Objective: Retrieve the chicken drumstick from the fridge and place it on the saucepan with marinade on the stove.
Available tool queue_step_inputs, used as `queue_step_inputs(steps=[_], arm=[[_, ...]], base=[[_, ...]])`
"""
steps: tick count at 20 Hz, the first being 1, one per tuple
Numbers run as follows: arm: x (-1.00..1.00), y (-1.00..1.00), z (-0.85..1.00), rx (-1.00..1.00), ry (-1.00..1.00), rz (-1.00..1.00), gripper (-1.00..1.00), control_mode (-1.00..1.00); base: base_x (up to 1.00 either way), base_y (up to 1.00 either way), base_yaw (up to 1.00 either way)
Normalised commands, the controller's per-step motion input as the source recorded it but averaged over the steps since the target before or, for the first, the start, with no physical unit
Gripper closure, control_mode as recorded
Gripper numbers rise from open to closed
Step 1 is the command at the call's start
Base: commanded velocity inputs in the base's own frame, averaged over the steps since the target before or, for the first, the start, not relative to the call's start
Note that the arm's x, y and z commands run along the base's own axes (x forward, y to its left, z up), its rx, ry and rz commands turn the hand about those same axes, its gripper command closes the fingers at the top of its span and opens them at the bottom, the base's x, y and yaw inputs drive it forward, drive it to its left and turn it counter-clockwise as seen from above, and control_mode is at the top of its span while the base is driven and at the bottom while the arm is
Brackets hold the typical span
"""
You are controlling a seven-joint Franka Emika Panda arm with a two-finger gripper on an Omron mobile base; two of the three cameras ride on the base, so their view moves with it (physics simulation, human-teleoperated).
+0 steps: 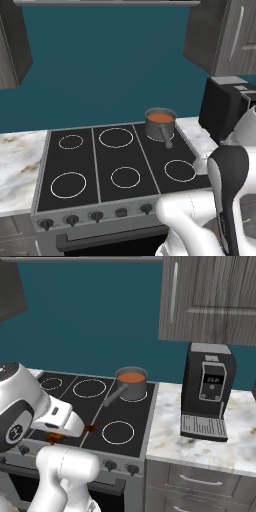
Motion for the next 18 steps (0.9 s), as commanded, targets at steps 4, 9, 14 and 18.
queue_step_inputs(steps=[4,9,14,18], arm=[[0.7,0.0,0.0,-0.02,0.02,0.0,1.0,-1.0],[0.85,0.06,0.0,-0.01,0.0,0.01,1.0,-1.0],[0.92,-0.01,0.0,0.02,0.02,0.03,1.0,-1.0],[1.0,-0.04,0.0,0.04,0.1,0.0,1.0,-1.0]], base=[[0.0,0.0,0.0],[0.0,0.0,0.0],[0.0,0.0,0.0],[0.0,0.0,0.0]])
